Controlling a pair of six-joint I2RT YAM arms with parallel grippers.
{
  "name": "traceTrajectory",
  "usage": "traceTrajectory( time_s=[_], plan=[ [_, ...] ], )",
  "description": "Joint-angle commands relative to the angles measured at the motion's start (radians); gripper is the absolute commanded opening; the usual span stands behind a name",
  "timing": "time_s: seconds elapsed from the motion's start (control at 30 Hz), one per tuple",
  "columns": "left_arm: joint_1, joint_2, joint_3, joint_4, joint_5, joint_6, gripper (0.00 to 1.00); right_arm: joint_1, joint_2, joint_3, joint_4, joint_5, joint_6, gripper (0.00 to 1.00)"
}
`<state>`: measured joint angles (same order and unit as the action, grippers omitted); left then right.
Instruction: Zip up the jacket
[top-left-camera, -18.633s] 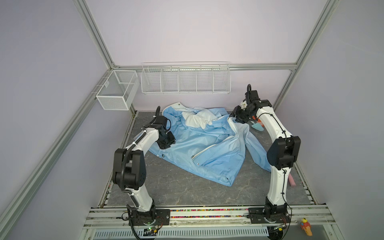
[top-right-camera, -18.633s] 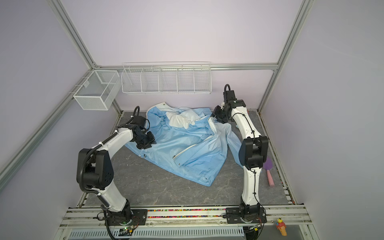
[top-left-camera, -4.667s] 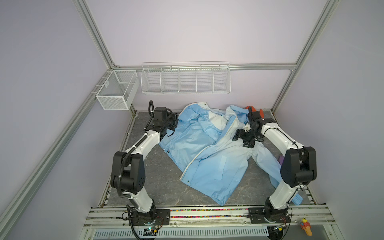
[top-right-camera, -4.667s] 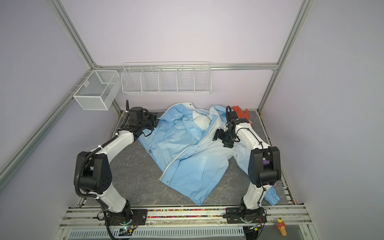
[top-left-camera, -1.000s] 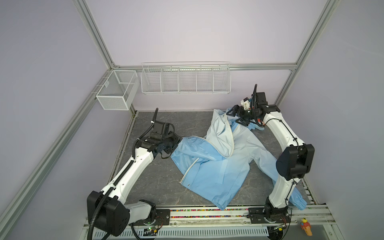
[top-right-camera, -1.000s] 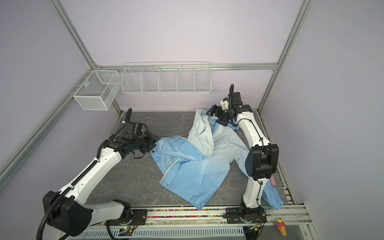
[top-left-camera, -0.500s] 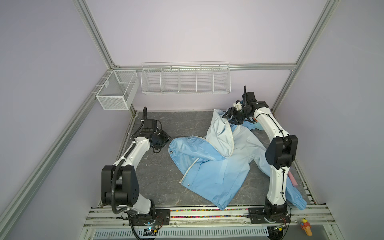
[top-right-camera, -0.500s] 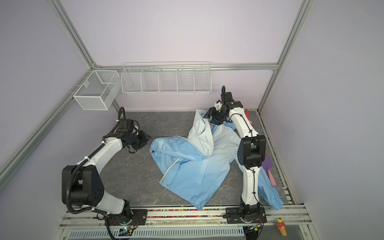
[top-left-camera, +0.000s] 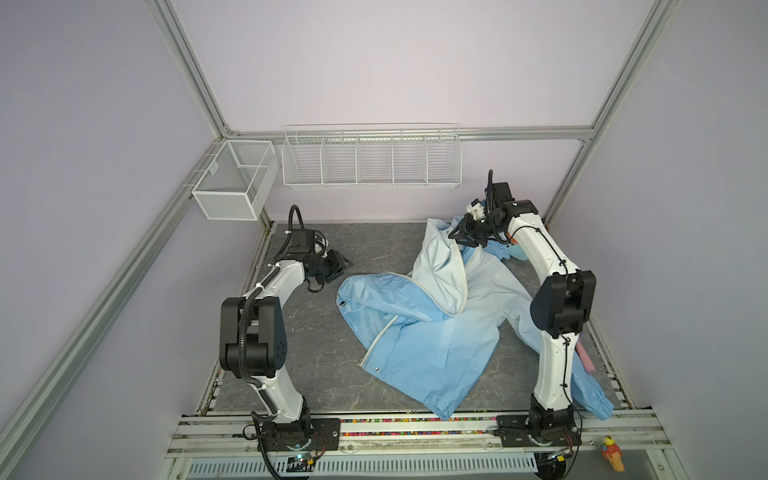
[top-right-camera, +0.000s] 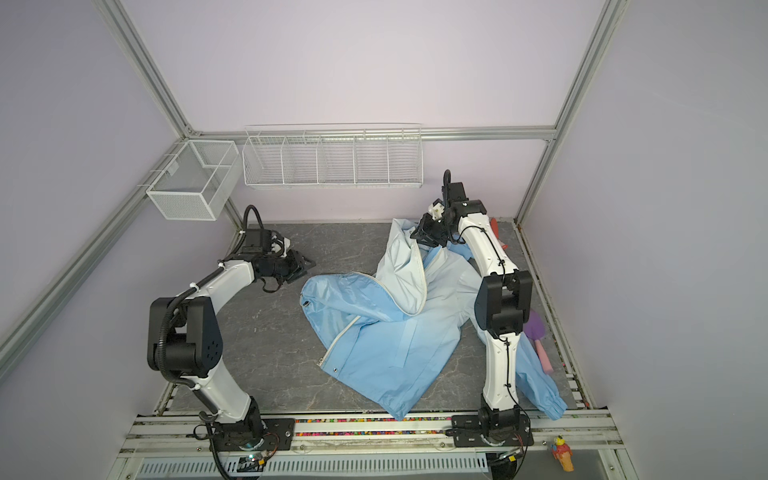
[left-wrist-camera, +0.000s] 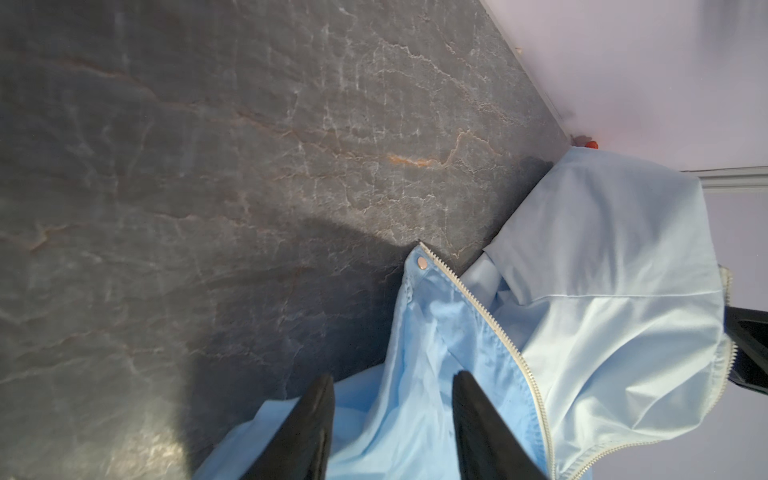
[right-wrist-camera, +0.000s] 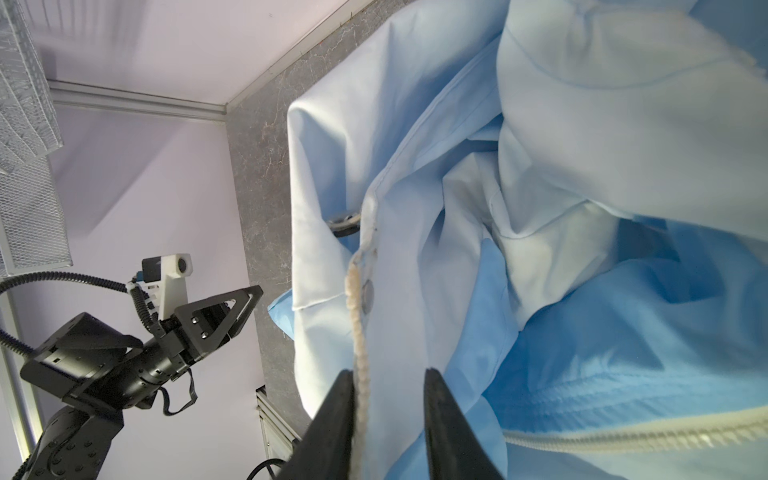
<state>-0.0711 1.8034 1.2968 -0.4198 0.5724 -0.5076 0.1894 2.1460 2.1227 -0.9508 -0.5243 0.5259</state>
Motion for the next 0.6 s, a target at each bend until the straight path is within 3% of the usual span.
traceTrajectory(
  time_s=[0.0, 0.23, 0.33, 0.47, 0.57],
  plan=[
    [0.005, 0.058, 0.054, -0.053, 0.058, 0.097, 0.52, -0.005, 0.029, 0.020, -0.038, -0.009, -0.010, 0.27],
    [0.005, 0.126, 0.096, -0.170, 0.114, 0.184, 0.54, -0.005, 0.035, 0.035, -0.035, -0.013, -0.003, 0.22],
    [0.005, 0.137, 0.090, -0.187, 0.190, 0.204, 0.53, -0.005, 0.041, 0.044, -0.037, -0.017, 0.001, 0.20],
    [-0.005, 0.114, 0.087, -0.187, 0.277, 0.199, 0.37, -0.005, 0.049, 0.059, -0.042, -0.016, 0.002, 0.17],
    [-0.012, 0.057, 0.098, -0.184, 0.295, 0.175, 0.11, -0.008, 0.058, 0.076, -0.038, -0.019, 0.013, 0.14]
  ],
)
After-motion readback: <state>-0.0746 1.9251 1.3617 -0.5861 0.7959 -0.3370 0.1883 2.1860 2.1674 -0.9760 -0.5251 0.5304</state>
